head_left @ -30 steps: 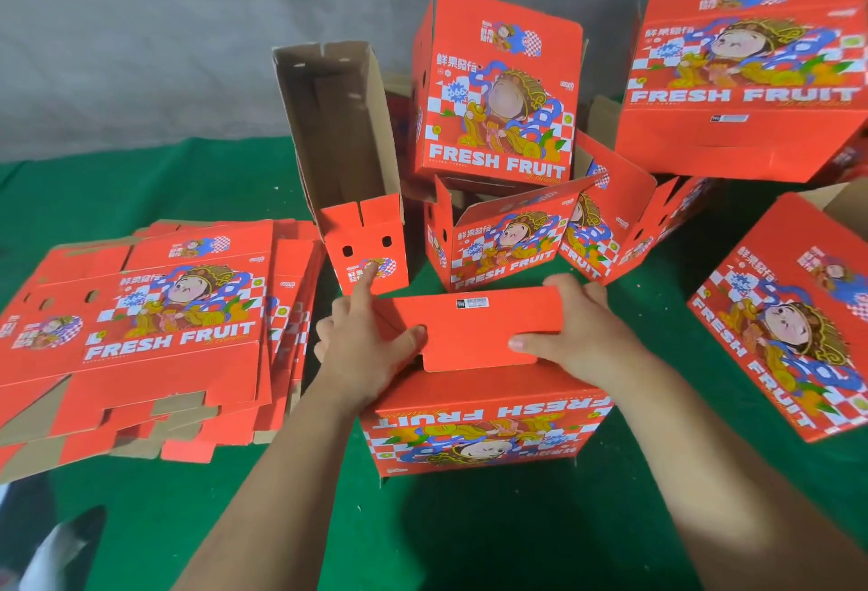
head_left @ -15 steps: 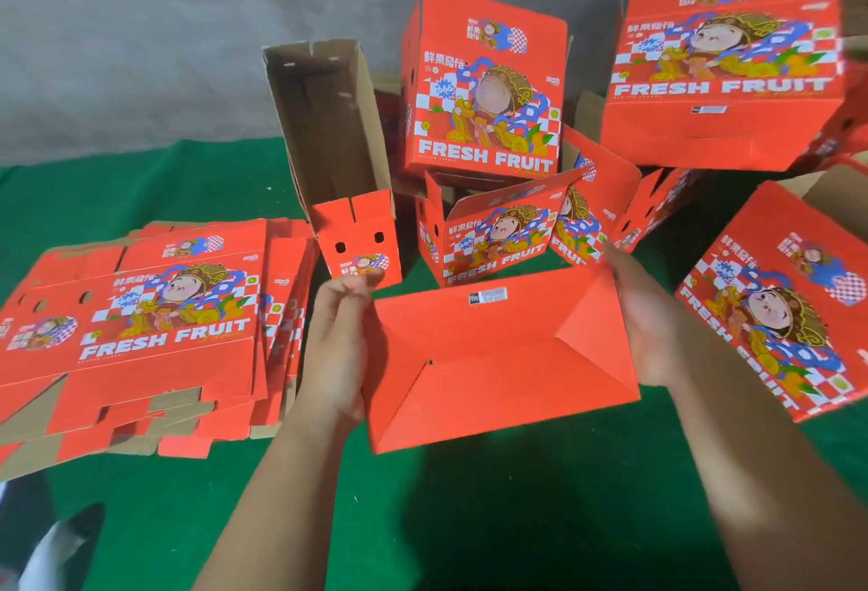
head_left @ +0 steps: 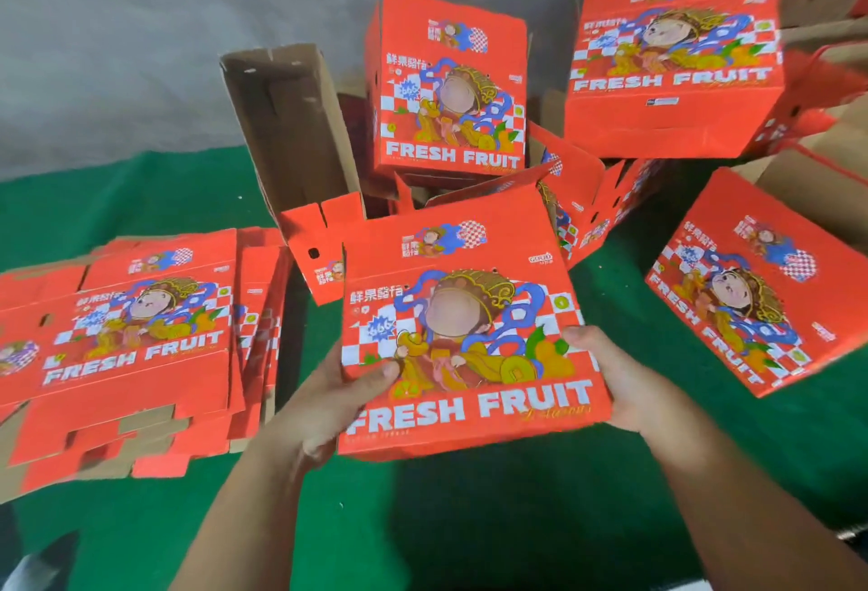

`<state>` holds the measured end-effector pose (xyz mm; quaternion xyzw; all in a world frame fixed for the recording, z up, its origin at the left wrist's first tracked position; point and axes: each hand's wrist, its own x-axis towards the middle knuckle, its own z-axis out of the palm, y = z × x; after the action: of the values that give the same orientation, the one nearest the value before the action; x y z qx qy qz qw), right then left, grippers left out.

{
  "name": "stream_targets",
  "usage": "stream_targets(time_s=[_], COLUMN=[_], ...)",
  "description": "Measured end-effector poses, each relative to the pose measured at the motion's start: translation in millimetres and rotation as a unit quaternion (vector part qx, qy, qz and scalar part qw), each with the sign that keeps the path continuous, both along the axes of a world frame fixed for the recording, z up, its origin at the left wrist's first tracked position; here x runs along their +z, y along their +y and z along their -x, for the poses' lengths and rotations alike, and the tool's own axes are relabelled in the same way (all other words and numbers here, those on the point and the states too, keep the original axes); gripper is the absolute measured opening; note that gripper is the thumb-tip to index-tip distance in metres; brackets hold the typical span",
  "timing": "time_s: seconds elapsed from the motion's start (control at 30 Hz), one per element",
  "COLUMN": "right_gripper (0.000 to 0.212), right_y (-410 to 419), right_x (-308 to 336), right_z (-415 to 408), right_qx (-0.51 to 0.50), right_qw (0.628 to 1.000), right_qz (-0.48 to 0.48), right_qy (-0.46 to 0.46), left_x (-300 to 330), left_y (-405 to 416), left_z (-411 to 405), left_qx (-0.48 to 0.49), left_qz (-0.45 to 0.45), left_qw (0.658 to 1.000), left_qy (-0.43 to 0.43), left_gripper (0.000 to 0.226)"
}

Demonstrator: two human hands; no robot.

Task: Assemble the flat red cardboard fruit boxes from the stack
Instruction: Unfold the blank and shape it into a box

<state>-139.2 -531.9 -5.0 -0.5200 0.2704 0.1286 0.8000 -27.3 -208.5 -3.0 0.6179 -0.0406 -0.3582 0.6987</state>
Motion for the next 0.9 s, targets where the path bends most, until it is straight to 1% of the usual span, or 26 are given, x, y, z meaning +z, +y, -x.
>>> stream_targets(time_s=[0.07,0.17,0.23,0.27,0.33,0.4,0.5,0.63,0.7,0.77,0.83,0.87,0.9], right_gripper=[0.082,0.073,0.074,0.076,0.082,0.091,0.103,0.097,0.097,0.1,0.098,0.099,0.104], right_y=[-1,-3,-5,-5,-5,-4,-15,-44,-55,-60,-66,-68,-72], right_x=[5,9,5,4,0,-3,-9,-16,-23,-32,-42,-50,-58], right_z=[-2,-2,0,1,0,2,13,33,41,49,50,47,42], right_qx=[-0.014,0.004,0.01,-0.005,-0.045,-0.075,-0.118,-0.158,-0.17,-0.209,-0.275,-0.309,-0.335], right_qw=[1.0,0.999,0.999,0.999,0.995,0.986,0.973,0.962,0.949,0.923,0.888,0.87,0.854], right_qz=[0.007,-0.035,-0.043,-0.031,0.019,0.082,0.126,0.136,0.182,0.254,0.313,0.337,0.366], right_qy=[-0.02,-0.02,-0.03,-0.042,-0.09,-0.126,-0.153,-0.178,-0.192,-0.201,-0.196,-0.184,-0.159], left_x=[-3,-4,-2,0,-2,-7,-12,-7,-8,-13,-20,-23,-27], left_y=[-1,-6,-12,-17,-27,-38,-47,-55,-60,-65,-68,-70,-72], left_z=[2,-1,-2,-2,-3,-2,6,9,10,12,14,15,15], left_qx=[0.017,0.035,0.052,0.057,0.077,0.097,0.097,0.079,0.075,0.067,0.061,0.06,0.061], left_qz=[0.027,0.036,0.028,0.018,-0.033,-0.09,-0.088,-0.054,-0.059,-0.078,-0.094,-0.101,-0.108], left_qw=[0.999,0.992,0.985,0.981,0.967,0.955,0.959,0.975,0.978,0.978,0.979,0.979,0.979], left_qy=[-0.032,-0.113,-0.163,-0.187,-0.24,-0.265,-0.252,-0.202,-0.187,-0.179,-0.173,-0.169,-0.164], left_gripper=[0.074,0.068,0.068,0.068,0.064,0.056,0.043,0.033,0.031,0.036,0.034,0.032,0.03])
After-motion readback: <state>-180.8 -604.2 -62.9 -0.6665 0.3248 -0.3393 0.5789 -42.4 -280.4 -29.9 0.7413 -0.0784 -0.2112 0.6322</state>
